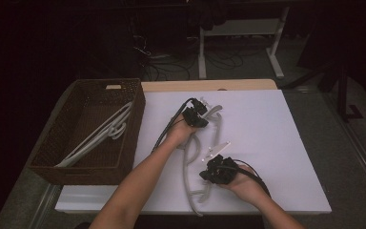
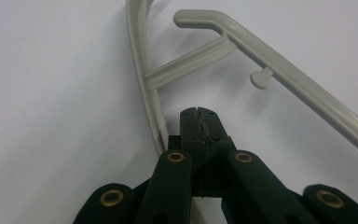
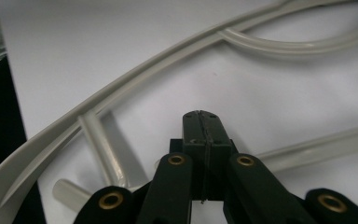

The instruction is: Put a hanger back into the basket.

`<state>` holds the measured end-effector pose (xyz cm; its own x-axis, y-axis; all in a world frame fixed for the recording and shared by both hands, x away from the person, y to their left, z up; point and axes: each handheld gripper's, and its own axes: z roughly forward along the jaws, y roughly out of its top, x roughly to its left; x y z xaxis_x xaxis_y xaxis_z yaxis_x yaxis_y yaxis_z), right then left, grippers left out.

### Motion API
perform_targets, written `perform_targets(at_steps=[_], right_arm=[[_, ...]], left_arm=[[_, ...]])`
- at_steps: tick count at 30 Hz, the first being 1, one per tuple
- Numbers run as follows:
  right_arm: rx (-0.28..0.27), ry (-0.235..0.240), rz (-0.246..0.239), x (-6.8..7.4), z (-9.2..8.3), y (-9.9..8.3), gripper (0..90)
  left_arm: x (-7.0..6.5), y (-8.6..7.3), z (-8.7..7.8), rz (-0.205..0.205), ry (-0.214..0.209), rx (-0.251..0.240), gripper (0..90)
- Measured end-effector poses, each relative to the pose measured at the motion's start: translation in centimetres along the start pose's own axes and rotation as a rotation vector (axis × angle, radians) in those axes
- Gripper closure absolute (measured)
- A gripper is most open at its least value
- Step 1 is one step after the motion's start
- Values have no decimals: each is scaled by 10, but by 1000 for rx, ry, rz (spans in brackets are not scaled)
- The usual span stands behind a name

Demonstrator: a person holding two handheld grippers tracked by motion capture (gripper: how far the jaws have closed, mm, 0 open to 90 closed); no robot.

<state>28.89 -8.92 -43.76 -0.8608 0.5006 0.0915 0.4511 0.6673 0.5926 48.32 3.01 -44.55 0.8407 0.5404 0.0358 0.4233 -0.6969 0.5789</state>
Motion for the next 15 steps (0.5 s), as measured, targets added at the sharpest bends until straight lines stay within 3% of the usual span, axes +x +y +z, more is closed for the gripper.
perform_targets(at_steps=[5, 15], right_arm=[[24, -46, 23, -10, -7, -6, 889], [67, -177, 62, -39, -17, -16, 889]], left_arm=[[3, -9, -8, -9, 15, 14, 900], [10, -38, -31, -80, 38, 38, 900]])
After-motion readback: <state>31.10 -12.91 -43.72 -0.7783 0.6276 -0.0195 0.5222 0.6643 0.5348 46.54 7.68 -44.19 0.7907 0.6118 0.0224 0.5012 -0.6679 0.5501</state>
